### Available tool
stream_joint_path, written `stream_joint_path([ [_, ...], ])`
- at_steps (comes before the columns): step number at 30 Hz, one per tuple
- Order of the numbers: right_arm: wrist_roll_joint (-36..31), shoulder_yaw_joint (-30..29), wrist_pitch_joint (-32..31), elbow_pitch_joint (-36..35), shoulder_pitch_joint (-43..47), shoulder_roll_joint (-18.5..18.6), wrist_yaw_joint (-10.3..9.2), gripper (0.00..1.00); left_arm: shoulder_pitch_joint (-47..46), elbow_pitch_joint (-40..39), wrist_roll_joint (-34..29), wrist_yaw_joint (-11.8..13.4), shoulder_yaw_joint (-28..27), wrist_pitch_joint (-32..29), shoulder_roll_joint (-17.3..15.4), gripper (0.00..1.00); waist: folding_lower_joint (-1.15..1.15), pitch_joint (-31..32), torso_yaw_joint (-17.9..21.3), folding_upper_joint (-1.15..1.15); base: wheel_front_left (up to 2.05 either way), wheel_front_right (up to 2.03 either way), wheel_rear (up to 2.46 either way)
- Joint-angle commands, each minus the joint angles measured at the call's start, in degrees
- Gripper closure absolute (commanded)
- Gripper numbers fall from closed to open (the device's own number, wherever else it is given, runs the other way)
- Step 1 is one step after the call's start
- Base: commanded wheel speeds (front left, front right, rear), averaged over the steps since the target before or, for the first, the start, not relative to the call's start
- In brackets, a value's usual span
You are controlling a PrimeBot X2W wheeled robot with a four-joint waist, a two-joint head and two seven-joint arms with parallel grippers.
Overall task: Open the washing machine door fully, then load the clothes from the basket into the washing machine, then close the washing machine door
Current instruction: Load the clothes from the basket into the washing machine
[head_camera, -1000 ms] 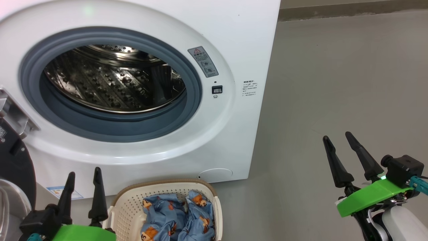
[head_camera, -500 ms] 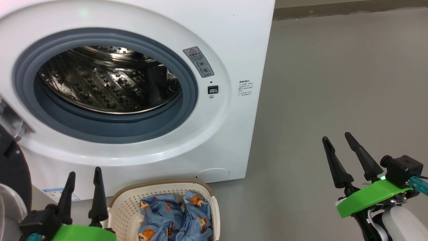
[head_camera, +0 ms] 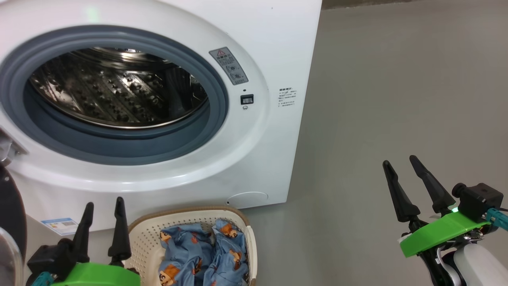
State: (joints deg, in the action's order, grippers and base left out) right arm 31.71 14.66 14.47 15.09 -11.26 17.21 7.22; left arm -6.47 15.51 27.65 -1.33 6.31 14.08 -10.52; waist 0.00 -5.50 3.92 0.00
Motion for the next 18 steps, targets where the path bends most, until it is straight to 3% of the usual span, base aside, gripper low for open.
stream_joint_path([
  [1, -0.33, 0.61, 0.52, -1.55, -1.72, 0.74, 0.26, 0.0, -2.79, -0.63, -0.07, -0.19, -1.57, -0.12, -0.79, 0.0, 0.0, -0.83, 0.41, 0.0, 0.0, 0.0, 0.0],
  [18, -0.81, -0.07, 0.52, -2.98, -4.95, -0.25, 0.26, 0.0, -7.9, 8.48, 0.83, -1.82, 0.77, -1.32, -0.1, 0.0, 0.0, -10.66, 2.22, 0.0, 0.0, 0.0, 0.0],
])
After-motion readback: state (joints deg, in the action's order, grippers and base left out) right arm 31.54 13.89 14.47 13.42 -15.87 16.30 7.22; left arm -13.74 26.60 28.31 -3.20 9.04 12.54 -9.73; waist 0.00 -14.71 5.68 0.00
